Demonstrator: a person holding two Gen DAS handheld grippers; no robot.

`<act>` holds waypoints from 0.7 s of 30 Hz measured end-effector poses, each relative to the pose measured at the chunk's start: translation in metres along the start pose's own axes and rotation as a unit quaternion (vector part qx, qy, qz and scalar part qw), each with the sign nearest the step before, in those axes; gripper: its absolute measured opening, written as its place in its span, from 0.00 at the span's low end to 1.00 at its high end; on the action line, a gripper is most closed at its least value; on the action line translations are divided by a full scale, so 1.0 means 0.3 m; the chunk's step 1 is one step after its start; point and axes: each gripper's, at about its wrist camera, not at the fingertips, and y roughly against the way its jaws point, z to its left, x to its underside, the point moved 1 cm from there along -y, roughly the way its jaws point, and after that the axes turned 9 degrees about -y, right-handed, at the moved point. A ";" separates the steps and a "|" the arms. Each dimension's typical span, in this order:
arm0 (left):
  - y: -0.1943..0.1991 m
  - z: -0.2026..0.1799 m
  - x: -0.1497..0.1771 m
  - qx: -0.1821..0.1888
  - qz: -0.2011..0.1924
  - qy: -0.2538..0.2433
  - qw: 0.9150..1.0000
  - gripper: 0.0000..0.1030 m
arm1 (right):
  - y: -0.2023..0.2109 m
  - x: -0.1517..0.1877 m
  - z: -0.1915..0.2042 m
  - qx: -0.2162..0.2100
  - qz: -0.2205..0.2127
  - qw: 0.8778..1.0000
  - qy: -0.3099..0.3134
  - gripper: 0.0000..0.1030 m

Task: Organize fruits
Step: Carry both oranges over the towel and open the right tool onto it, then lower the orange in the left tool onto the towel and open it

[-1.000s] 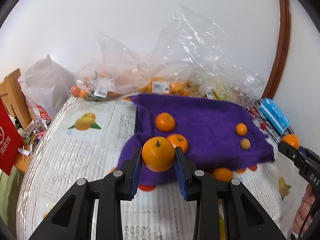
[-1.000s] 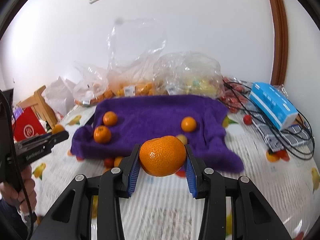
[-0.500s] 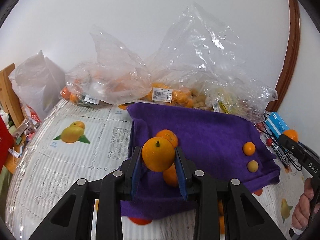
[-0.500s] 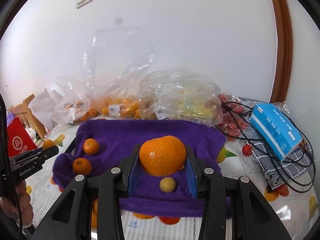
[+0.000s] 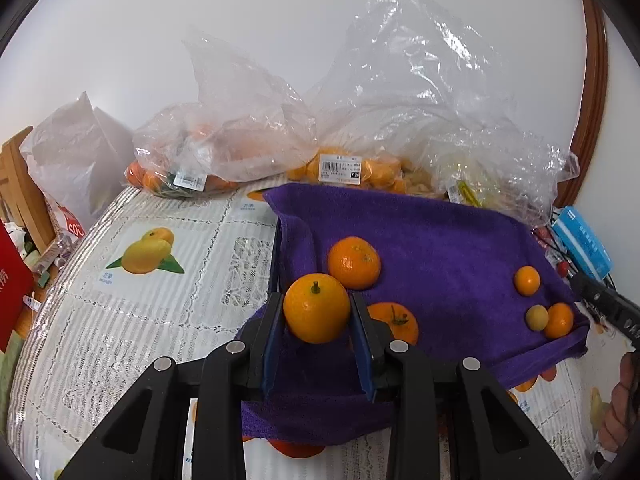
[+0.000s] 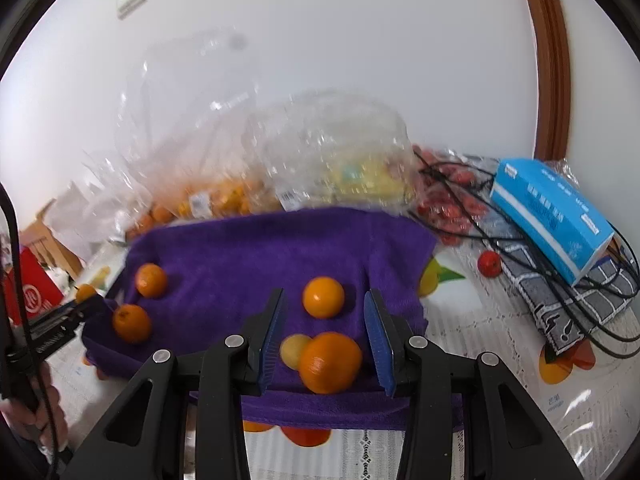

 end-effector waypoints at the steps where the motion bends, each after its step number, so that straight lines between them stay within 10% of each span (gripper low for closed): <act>1: -0.004 0.001 0.002 0.001 0.002 0.000 1.000 0.29 | -0.021 0.008 0.001 0.005 0.011 1.000 0.004 0.37; 21: -0.046 0.002 0.011 0.022 0.036 0.003 0.999 0.30 | -0.068 0.035 -0.003 0.028 0.038 0.999 0.010 0.37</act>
